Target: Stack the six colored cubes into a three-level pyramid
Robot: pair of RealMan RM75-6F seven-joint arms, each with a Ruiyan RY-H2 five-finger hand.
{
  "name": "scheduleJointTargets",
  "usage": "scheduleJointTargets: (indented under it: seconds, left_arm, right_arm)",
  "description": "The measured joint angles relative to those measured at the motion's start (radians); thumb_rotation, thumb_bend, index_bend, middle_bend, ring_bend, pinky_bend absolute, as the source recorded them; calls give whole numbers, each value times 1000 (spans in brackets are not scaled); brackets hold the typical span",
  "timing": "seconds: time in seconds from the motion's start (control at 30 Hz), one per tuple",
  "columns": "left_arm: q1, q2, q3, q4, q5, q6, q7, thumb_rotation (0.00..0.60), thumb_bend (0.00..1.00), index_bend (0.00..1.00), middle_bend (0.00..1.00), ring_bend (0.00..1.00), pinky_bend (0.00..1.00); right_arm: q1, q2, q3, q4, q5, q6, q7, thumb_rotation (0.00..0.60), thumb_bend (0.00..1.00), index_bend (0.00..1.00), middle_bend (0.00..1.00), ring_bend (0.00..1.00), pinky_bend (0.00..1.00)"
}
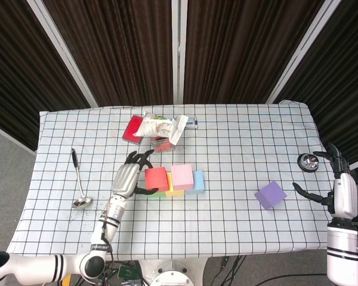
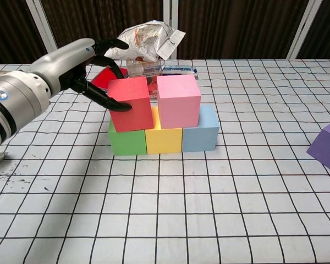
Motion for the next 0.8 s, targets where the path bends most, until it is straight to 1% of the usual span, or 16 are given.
scheduleJointTargets:
  seconds: [0.8]
  left_arm:
    - [-8,19,11,-5,13,-10,-10,600,128,83,312,77,15]
  right_arm:
    - [-4,2,2,6,-3,-14,14,600,0,0,249,76,0]
